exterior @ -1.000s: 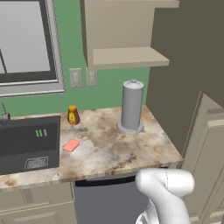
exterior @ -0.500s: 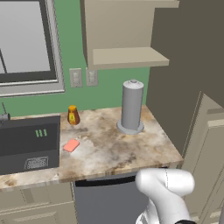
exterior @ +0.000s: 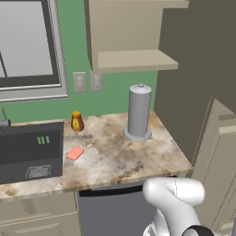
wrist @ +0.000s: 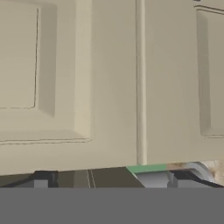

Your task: Open the cabinet. Pick the bar soap and place it next to the sink. Then close the cabinet.

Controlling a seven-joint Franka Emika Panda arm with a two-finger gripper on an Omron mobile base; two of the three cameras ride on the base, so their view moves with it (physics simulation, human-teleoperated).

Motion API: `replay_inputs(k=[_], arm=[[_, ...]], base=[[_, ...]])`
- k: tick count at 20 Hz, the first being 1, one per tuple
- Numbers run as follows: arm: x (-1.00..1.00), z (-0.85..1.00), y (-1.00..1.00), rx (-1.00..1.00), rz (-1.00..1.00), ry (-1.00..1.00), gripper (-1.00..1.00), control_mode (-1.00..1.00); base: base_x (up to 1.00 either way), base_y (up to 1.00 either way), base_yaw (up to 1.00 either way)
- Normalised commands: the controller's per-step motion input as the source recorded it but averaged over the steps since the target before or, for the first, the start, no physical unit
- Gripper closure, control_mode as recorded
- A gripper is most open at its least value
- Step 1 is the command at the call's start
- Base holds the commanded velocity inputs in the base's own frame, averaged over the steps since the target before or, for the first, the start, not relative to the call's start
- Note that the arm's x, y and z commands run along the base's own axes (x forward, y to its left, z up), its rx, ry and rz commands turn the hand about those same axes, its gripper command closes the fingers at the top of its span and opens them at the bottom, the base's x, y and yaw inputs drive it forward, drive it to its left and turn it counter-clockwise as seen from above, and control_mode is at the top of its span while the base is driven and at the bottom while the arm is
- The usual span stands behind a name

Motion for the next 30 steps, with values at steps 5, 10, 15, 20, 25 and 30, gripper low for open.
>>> replay_inputs(k=[5, 10, 15, 20, 25, 30], arm=[[-0.05, 0.0, 0.02, 0.0, 0.04, 0.0, -1.0, -1.0], [0.0, 0.0, 0.06, 0.0, 0.02, 0.0, -1.0, -1.0], [0.0, 0.0, 0.12, 0.0, 0.02, 0.0, -1.0, -1.0], [-0.03, 0.0, 0.13, 0.0, 0.03, 0.0, -1.0, -1.0], [-0.05, 0.0, 0.24, 0.0, 0.01, 0.0, -1.0, -1.0], [0.03, 0.0, 0.31, 0.0, 0.0, 0.0, -1.0, -1.0]], base=[[0.0, 0.0, 0.0], [0.0, 0.0, 0.0], [0.0, 0.0, 0.0], [0.0, 0.0, 0.0], [0.0, 0.0, 0.0], [0.0, 0.0, 0.0]])
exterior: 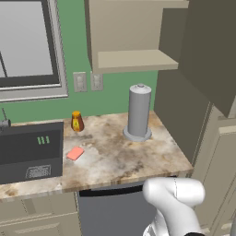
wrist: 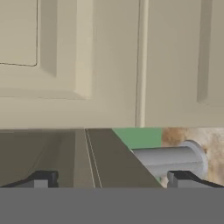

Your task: Open the cabinet. Pick the bar soap and place it next to the sink. Then close the cabinet.

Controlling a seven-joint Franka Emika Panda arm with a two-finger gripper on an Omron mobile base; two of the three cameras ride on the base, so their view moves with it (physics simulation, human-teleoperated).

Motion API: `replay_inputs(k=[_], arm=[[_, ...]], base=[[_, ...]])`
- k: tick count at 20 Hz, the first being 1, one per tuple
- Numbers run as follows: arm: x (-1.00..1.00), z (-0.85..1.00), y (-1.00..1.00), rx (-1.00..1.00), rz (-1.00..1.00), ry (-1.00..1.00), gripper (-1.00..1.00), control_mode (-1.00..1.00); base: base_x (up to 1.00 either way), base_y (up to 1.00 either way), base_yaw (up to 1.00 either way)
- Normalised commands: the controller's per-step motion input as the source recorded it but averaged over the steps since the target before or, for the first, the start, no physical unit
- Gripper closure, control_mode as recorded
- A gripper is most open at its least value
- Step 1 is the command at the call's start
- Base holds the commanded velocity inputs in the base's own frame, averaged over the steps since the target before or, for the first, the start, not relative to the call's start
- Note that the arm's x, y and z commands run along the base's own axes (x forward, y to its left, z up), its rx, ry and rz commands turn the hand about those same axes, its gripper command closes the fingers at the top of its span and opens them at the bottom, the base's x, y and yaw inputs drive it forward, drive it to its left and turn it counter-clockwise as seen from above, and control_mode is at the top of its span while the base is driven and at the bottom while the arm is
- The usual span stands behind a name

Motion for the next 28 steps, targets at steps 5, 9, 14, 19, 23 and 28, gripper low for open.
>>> replay_inputs(k=[5, 9, 14, 19, 23, 28], arm=[[0.09, 0.0, 0.36, 0.0, 0.0, 0.0, -1.0, -1.0], [0.13, 0.0, 0.39, 0.0, 0.0, 0.0, -1.0, -1.0], [0.19, 0.0, 0.41, 0.0, 0.0, 0.0, -1.0, -1.0], [0.25, 0.0, 0.42, 0.0, 0.0, 0.0, -1.0, -1.0], [0.27, 0.0, 0.43, 0.0, 0.0, 0.0, -1.0, -1.0], [0.28, 0.0, 0.43, 0.0, 0.0, 0.0, -1.0, -1.0]], base=[[0.0, 0.0, 0.0], [0.0, 0.0, 0.0], [0.0, 0.0, 0.0], [0.0, 0.0, 0.0], [0.0, 0.0, 0.0], [0.0, 0.0, 0.0]])
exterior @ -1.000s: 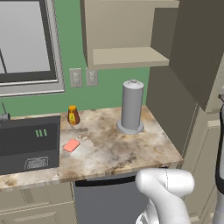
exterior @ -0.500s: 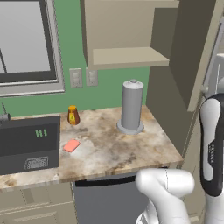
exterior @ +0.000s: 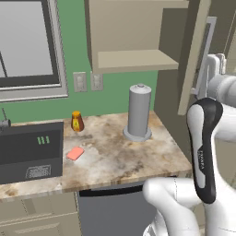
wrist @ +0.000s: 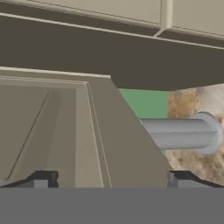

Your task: Open the cabinet. Pick the bar soap and place it next to the sink. Then close the cabinet.

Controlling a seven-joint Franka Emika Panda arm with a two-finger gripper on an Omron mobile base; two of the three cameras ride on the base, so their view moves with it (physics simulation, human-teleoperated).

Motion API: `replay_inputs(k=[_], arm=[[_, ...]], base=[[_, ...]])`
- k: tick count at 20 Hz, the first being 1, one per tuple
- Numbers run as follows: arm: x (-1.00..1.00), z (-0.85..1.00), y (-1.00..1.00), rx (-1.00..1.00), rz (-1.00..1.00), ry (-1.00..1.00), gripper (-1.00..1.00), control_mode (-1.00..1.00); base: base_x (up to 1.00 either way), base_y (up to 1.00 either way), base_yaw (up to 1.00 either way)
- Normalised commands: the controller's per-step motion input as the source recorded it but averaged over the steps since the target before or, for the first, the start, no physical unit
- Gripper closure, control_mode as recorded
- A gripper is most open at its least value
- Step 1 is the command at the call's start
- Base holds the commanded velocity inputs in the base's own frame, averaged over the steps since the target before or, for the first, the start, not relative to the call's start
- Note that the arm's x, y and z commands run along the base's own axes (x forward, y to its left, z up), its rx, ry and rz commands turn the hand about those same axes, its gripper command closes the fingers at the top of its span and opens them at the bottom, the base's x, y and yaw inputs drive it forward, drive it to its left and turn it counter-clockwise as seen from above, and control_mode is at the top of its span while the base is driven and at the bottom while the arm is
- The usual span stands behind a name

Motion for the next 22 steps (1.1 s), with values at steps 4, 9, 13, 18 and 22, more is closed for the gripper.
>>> replay_inputs(k=[4, 9, 13, 18, 22], arm=[[0.31, 0.0, 0.42, 0.0, 0.0, 0.0, -1.0, -1.0], [0.38, 0.0, 0.43, 0.0, 0.0, 0.0, -1.0, -1.0], [0.47, 0.0, 0.44, 0.0, 0.0, 0.0, -1.0, -1.0], [0.48, 0.0, 0.42, 0.02, 0.0, 0.01, -1.0, -1.0], [0.52, 0.0, 0.38, 0.03, 0.04, 0.01, -1.0, -1.0]], base=[[0.0, 0.0, 0.0], [0.0, 0.0, 0.0], [0.0, 0.0, 0.0], [0.0, 0.0, 0.0], [0.0, 0.0, 0.0]])
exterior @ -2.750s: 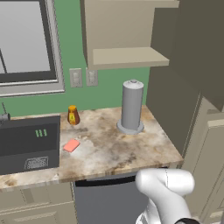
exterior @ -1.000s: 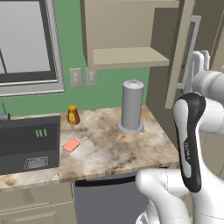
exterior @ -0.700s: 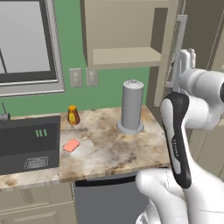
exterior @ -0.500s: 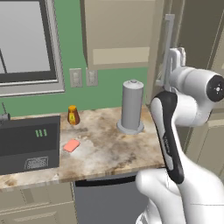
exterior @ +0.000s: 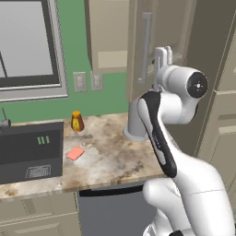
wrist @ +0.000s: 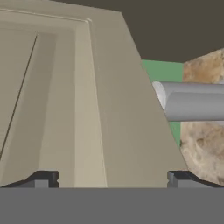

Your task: Open the cabinet. Pick the bar soap and place it next to the sink. Then close the cabinet.

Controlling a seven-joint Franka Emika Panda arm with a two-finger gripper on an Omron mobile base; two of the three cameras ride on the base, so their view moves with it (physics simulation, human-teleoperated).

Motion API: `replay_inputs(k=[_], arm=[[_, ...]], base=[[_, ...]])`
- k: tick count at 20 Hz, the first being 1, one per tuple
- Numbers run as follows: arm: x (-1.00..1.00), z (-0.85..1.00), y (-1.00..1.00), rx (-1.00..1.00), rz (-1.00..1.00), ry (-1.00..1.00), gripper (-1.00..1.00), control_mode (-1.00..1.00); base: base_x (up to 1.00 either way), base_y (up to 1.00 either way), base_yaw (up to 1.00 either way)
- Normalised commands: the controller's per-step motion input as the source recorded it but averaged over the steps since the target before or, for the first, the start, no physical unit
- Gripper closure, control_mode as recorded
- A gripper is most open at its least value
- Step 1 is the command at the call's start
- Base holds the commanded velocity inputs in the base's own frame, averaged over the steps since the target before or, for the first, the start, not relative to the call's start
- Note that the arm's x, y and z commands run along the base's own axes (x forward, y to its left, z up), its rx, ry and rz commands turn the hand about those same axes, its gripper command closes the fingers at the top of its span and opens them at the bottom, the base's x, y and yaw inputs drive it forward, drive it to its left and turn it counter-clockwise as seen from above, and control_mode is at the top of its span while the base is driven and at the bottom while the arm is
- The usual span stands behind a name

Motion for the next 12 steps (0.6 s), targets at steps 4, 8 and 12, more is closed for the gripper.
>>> replay_inputs(k=[4, 8, 12], arm=[[0.57, 0.0, 0.36, 0.03, 0.06, 0.04, -1.0, -1.0], [0.59, 0.0, 0.35, 0.02, 0.08, 0.06, -1.0, -1.0], [0.52, 0.0, 0.31, 0.03, 0.1, 0.05, -1.0, -1.0]], base=[[0.0, 0.0, 0.0], [0.0, 0.0, 0.0], [0.0, 0.0, 0.0]])
